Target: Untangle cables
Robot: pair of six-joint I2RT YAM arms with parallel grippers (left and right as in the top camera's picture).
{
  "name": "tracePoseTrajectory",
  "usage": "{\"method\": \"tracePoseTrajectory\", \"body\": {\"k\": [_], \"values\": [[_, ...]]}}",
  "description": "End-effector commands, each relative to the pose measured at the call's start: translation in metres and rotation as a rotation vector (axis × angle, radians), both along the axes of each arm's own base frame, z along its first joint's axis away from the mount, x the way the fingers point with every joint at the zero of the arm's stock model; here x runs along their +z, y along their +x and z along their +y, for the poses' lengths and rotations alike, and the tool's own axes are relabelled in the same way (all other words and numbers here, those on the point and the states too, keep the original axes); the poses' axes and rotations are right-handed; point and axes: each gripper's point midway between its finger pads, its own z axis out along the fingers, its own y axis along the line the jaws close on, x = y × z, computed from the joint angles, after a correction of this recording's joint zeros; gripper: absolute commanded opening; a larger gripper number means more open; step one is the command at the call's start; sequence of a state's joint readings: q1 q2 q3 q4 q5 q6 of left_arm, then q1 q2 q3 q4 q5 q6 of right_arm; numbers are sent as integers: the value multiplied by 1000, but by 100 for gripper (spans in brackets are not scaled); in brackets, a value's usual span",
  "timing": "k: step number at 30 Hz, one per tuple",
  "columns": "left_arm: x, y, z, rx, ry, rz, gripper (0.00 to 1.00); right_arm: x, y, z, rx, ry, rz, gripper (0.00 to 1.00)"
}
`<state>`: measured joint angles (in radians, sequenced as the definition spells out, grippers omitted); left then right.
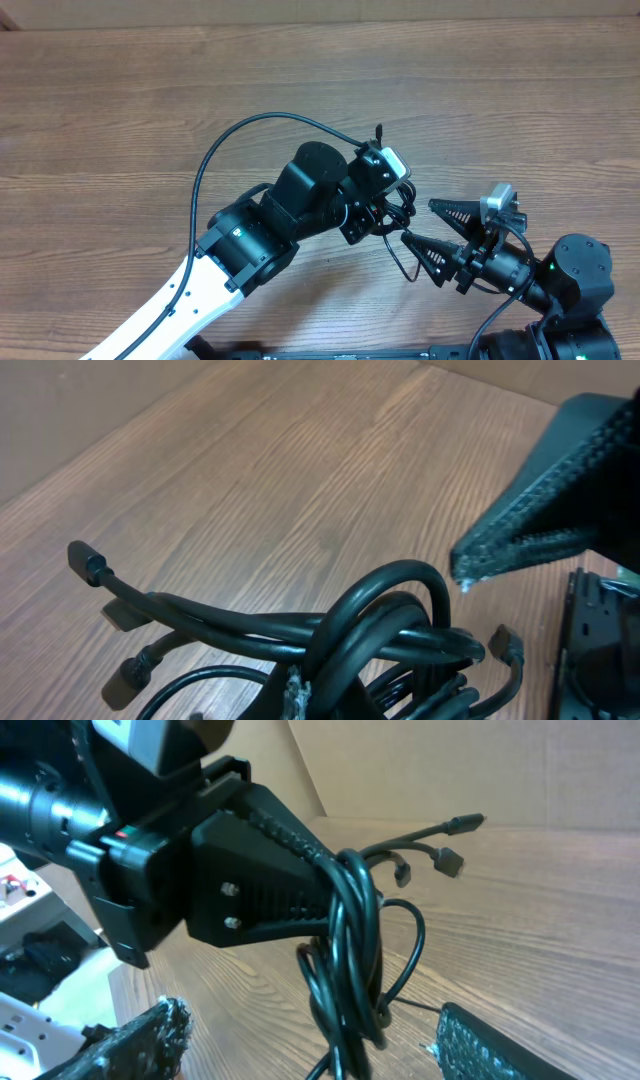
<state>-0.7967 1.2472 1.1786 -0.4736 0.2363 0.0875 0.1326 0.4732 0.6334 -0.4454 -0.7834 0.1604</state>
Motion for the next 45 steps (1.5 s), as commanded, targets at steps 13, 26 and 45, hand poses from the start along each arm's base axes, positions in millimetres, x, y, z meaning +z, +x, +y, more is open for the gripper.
{"method": "tracePoseTrajectory", "body": {"k": [13,26,45], "values": [[23,-30,-16,-159,-114,55,4,3,5,-5,-47,-18,-21,4],[-15,63,91,776,-272,474,4,31,-32,20,225,48,-141,4],[-4,-31,-1,-44,-35,184,4,-11,0,-5,-12,-116,-71,90]]}}
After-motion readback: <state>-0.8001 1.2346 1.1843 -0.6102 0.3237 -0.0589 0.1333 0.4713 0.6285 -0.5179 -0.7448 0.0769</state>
